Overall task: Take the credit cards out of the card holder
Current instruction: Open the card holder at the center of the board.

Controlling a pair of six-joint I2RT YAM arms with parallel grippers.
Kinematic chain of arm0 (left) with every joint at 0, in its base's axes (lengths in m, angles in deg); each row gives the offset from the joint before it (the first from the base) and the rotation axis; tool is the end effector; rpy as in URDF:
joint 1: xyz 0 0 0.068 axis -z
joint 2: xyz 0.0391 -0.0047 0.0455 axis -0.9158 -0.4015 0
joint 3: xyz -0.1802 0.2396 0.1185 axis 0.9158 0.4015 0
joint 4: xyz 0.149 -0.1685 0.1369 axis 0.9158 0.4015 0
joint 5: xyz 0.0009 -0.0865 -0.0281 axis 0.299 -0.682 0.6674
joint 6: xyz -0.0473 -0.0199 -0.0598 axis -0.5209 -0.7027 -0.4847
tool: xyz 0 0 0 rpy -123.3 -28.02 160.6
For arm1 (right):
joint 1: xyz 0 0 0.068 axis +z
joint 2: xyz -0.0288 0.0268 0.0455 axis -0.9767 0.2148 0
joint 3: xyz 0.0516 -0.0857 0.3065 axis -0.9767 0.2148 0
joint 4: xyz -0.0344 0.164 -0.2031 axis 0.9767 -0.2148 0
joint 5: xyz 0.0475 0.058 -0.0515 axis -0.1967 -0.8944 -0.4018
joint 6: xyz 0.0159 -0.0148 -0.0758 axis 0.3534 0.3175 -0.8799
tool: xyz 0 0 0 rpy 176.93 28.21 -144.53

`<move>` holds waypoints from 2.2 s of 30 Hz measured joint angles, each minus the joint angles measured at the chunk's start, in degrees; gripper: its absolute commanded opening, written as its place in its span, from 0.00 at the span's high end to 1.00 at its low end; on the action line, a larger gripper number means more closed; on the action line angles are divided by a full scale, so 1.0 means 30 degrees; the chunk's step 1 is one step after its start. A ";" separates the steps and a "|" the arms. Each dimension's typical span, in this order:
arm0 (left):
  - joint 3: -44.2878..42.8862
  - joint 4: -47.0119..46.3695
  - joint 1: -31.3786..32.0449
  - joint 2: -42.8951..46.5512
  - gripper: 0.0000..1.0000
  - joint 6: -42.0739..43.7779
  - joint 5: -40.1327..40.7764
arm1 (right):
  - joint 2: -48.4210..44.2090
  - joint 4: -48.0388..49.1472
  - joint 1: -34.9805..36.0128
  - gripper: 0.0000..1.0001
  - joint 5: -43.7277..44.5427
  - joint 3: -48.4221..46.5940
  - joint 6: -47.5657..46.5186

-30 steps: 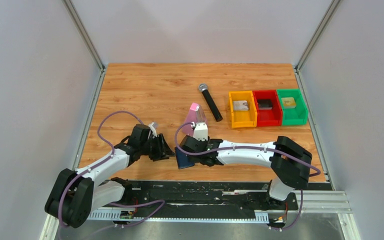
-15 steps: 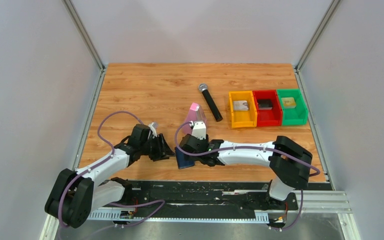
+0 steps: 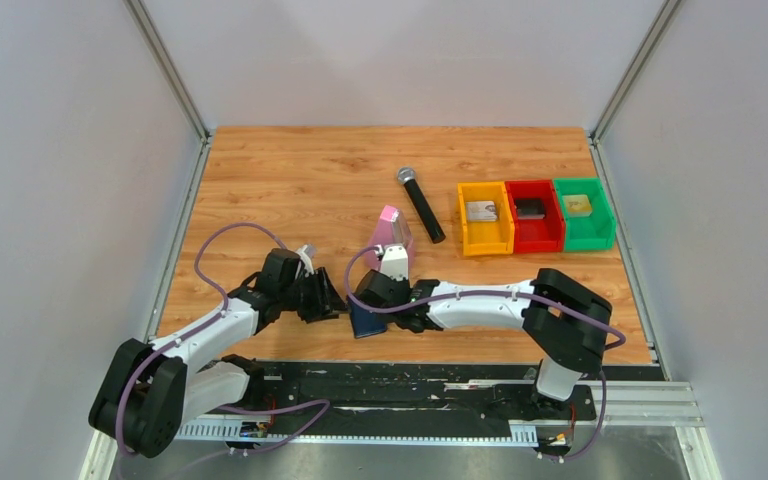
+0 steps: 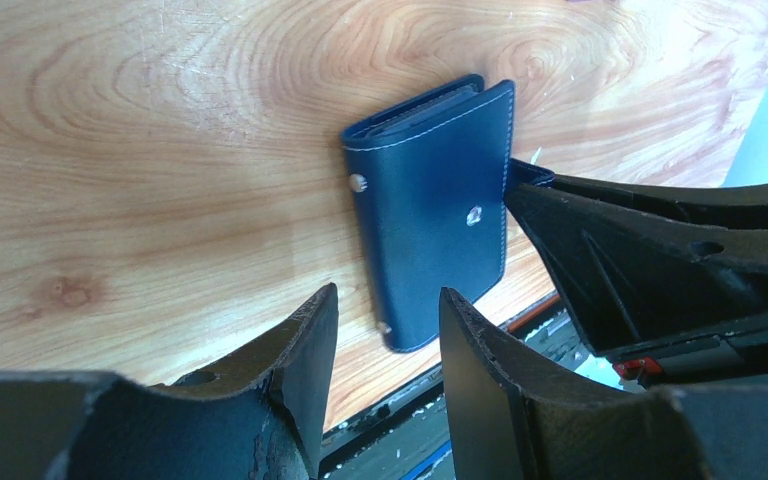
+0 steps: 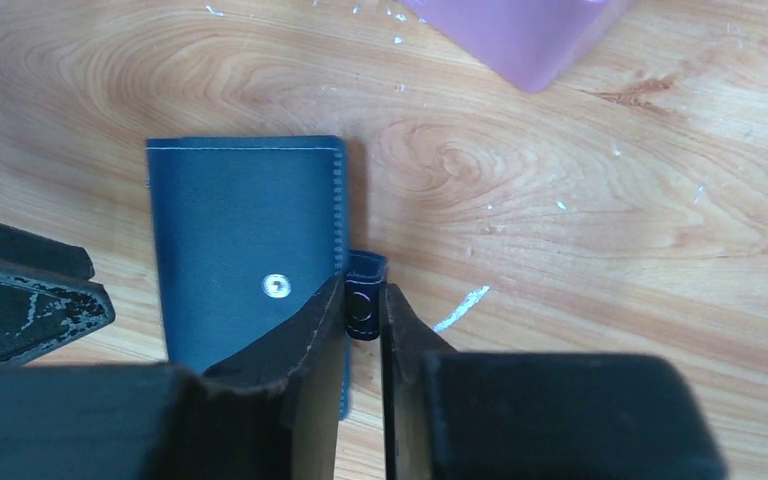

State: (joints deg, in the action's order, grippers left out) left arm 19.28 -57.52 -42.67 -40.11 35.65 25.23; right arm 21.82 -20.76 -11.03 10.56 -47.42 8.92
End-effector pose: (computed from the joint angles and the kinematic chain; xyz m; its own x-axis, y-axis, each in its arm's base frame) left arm 0.1605 -0.1005 0.1736 -0.9233 -0.3189 -0.2142 -0.0922 0.7252 -0.6824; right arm 0.1695 0.3148 0.1897 -0.7753 -0.1481 -0.6139 -0.2473 0.9657 0.0794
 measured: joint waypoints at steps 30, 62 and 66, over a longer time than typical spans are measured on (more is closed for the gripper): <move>-0.0976 0.0444 0.0335 0.1180 0.28 0.0306 -0.1515 | -0.5013 0.0845 -0.0007 1.00 -0.2135 0.1690 0.0415; -0.0969 0.0532 0.0335 0.0794 0.54 0.1122 -0.1282 | -0.7016 0.1311 -0.0051 0.99 -0.1843 0.5406 0.1865; -0.0831 0.0080 0.0335 0.0437 0.71 0.0991 -0.1406 | -0.7031 0.1151 -0.0095 0.95 -0.1530 0.6003 0.2149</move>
State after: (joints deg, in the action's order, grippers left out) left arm 16.79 -57.28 -41.66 -38.79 38.63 21.01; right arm 0.73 -17.31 -11.31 5.97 -29.41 15.36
